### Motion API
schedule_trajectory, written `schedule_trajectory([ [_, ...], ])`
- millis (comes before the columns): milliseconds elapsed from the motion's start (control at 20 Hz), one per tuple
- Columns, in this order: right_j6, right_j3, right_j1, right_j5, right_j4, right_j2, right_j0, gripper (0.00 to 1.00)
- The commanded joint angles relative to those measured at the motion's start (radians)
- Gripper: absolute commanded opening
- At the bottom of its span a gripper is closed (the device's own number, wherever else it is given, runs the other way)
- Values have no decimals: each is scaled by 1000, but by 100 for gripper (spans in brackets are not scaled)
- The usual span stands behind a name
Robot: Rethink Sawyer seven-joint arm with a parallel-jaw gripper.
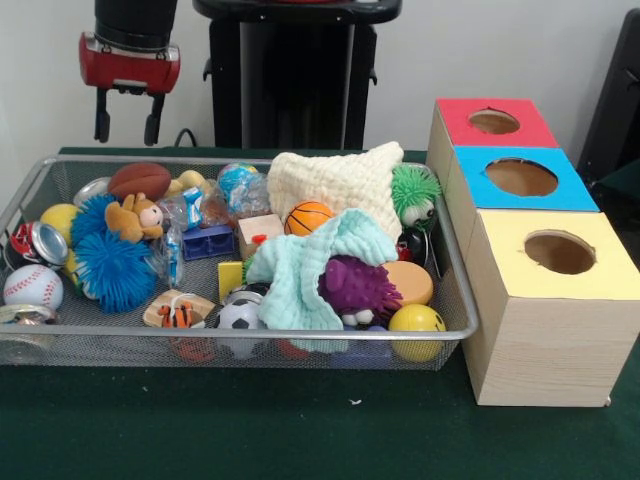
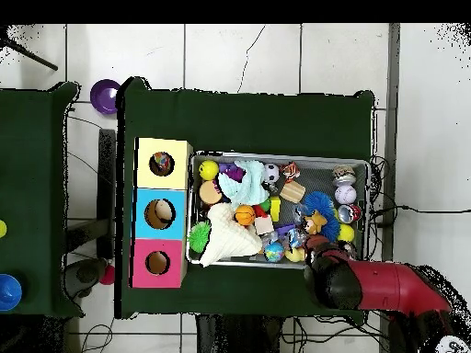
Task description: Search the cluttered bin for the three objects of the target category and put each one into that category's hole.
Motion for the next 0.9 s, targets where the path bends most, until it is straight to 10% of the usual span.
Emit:
schedule_trajectory([
  [50, 16, 6, 18, 146, 87, 43, -60, 100],
  [900, 124, -79, 238, -77, -20, -45, -66, 100],
])
